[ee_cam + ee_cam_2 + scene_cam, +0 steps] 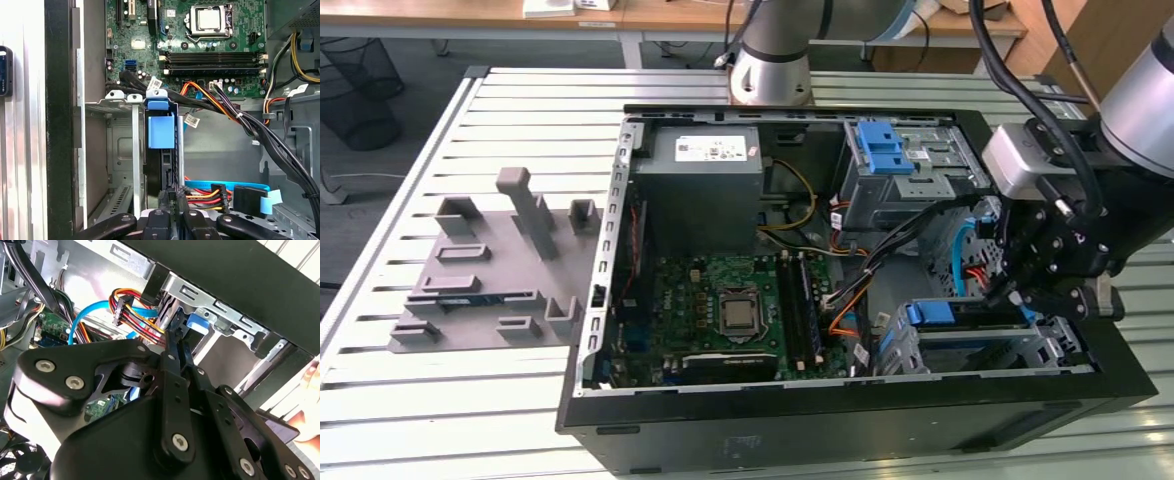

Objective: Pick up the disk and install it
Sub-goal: 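Insert the first disk wire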

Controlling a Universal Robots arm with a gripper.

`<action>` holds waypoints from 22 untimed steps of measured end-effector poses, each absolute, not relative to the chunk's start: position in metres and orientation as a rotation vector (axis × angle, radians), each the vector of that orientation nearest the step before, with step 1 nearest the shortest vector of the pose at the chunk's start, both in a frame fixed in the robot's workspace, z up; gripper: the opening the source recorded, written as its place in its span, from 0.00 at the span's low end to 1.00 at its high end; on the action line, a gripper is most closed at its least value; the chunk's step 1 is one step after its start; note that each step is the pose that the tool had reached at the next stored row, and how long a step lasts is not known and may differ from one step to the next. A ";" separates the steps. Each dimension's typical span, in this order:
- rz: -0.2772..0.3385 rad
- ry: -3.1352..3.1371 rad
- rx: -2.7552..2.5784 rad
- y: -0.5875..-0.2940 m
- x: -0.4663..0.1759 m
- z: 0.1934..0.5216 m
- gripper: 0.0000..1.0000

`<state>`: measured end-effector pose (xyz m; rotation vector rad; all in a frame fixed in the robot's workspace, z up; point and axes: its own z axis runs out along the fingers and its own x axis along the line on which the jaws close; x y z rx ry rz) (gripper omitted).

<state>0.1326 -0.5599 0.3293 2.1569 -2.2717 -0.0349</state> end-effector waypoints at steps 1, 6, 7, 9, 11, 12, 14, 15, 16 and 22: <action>-0.035 -2.272 2.157 -0.560 0.133 0.329 0.17; -0.036 -2.272 2.157 -0.560 0.133 0.329 0.18; -0.036 -2.272 2.157 -0.560 0.133 0.329 0.24; -0.037 -2.272 2.158 -0.560 0.133 0.331 0.24; -0.037 -2.272 2.157 -0.560 0.133 0.336 0.24; -0.037 -2.272 2.157 -0.560 0.133 0.339 0.24; -0.039 -2.271 2.156 -0.560 0.133 0.344 0.24; -0.040 -2.271 2.156 -0.560 0.133 0.345 0.24; -0.040 -2.271 2.156 -0.560 0.133 0.345 0.22; -0.040 -2.271 2.156 -0.560 0.133 0.345 0.11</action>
